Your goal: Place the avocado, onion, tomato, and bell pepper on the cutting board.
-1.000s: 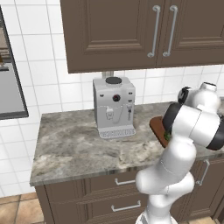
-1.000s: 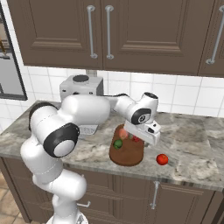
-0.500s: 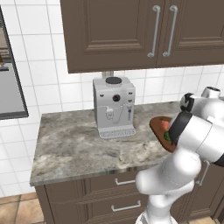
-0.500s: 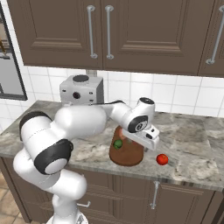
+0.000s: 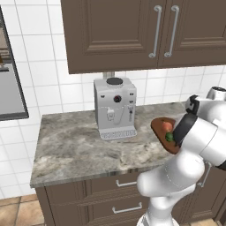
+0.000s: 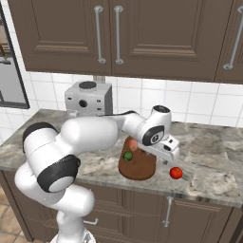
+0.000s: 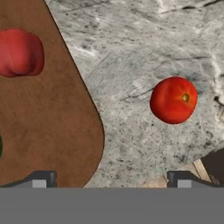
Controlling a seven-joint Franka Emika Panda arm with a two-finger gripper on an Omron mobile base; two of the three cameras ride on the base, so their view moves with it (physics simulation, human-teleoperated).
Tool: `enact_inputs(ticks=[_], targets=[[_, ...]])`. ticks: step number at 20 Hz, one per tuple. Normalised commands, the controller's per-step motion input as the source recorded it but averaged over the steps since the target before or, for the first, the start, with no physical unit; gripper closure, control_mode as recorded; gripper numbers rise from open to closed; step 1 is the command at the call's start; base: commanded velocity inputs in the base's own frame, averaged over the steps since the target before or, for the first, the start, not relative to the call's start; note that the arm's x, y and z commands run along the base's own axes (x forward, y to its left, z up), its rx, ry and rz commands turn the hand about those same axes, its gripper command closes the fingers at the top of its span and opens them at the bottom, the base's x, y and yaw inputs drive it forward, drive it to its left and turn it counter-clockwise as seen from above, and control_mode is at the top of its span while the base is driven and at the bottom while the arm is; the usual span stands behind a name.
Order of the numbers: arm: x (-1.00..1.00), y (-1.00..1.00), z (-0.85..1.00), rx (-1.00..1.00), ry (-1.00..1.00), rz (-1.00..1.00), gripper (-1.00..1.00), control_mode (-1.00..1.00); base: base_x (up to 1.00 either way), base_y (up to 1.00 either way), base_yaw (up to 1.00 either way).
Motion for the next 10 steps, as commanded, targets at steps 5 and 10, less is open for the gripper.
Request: enact_inputs(ticks=[5, 10], targets=[[-0.12, -0.42, 0.3, 0.0, 0.0, 0.04, -1.0, -1.0, 0.0, 0.0, 0.0], [0.0, -0.37, 0.08, 0.0, 0.0, 0.04, -1.0, -1.0, 0.0, 0.0, 0.0]])
